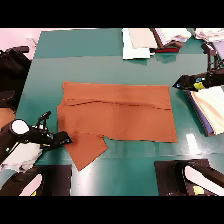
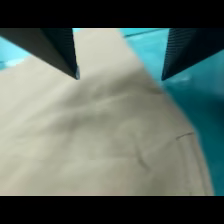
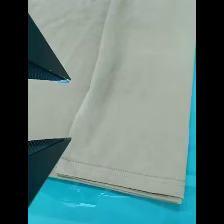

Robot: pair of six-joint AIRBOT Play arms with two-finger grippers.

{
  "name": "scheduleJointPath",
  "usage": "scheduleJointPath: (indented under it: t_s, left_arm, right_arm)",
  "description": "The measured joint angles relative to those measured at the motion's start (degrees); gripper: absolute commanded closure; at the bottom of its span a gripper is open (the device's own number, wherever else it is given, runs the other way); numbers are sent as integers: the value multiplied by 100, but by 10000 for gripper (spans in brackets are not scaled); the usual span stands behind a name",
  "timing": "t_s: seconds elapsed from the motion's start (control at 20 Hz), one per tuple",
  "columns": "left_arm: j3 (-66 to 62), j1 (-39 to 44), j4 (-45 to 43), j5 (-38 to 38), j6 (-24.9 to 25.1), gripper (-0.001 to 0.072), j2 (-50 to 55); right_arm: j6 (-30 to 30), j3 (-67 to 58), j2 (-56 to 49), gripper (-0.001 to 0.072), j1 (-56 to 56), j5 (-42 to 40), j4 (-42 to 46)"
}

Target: Fold the shirts.

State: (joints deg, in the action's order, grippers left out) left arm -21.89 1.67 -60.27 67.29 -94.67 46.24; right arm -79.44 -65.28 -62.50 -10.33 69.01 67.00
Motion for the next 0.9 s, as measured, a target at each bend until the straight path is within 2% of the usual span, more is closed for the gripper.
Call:
scheduleJointPath:
  t_s: [0.15, 0.3, 0.5, 0.55, 0.6, 0.7, 0.8, 0.9]
  left_arm:
    - [127, 7, 555, -354, 354, 674, -11]
    - [92, 7, 940, -444, 697, 683, -20]
    - [-249, 7, 929, -367, 885, 683, -31]
    - [-352, 7, 859, -313, 909, 683, -31]
    - [-437, 9, 802, -273, 931, 683, -33]
    - [-560, 7, 715, -232, 986, 683, -33]
    - [-621, 7, 671, -212, 1019, 683, -33]
    - [-654, 9, 640, -210, 1047, 683, -33]
  right_arm:
    - [0, 0, 9, 305, 0, 37, -4]
    - [33, 2, 9, 305, -55, 258, 2]
    - [151, 363, 107, 302, -487, 951, 308]
    - [162, 616, 184, 239, -658, 1084, 428]
    - [168, 957, 284, 95, -874, 1224, 570]
    - [190, 1740, 494, 95, -1353, 1307, 717]
    - [216, 2498, 643, 215, -1777, 1331, 780]
    - [315, 3099, 723, 216, -2033, 1307, 706]
